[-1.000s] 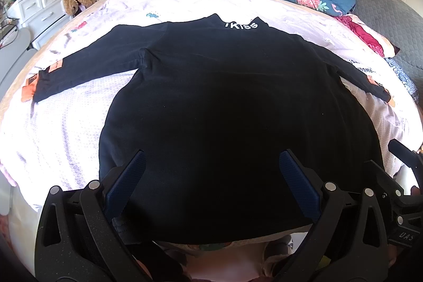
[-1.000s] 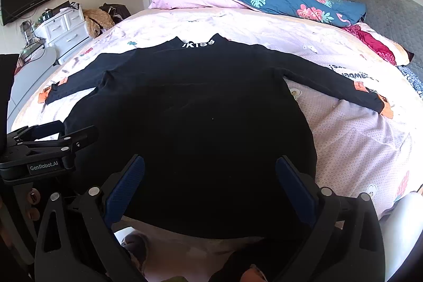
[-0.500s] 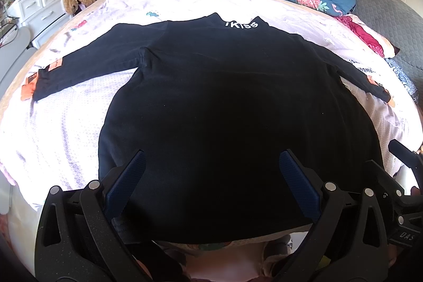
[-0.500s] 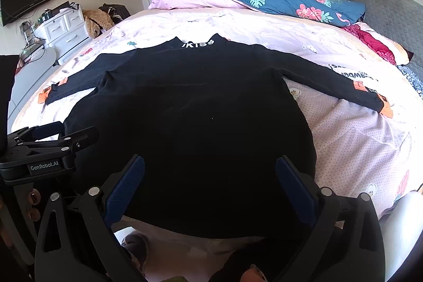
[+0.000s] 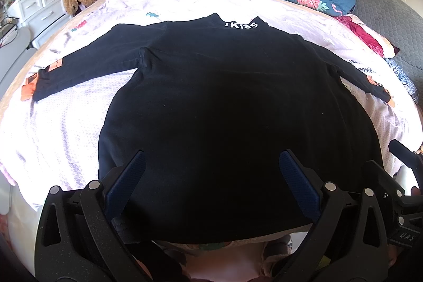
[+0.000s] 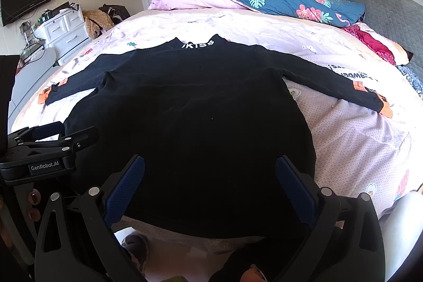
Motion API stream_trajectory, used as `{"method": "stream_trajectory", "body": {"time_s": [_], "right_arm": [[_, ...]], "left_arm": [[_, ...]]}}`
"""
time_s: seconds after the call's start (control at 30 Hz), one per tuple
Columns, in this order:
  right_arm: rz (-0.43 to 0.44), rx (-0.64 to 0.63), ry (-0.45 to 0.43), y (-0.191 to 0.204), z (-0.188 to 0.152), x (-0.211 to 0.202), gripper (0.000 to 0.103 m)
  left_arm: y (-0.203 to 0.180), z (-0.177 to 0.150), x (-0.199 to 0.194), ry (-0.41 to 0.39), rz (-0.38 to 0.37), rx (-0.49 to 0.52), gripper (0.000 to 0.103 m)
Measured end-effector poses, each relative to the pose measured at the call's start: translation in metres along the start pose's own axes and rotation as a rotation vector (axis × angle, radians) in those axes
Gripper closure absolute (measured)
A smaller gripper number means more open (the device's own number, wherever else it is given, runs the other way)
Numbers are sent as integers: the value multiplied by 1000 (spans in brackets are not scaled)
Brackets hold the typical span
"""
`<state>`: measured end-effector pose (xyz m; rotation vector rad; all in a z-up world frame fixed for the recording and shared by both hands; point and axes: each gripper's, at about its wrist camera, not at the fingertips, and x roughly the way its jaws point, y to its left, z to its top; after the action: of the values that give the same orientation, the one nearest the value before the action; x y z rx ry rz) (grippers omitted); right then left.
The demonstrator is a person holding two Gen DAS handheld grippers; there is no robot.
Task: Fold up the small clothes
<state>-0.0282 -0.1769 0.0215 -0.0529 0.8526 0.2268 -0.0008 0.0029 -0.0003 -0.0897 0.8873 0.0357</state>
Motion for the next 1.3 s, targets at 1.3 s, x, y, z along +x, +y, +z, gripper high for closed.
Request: {"method": "stream_trajectory", "body": {"time_s": [1.3], "right_arm": [[-10, 46, 45, -18, 39, 15, 4]], "left_arm": [[-3, 50, 13, -1, -7, -36, 8]]}}
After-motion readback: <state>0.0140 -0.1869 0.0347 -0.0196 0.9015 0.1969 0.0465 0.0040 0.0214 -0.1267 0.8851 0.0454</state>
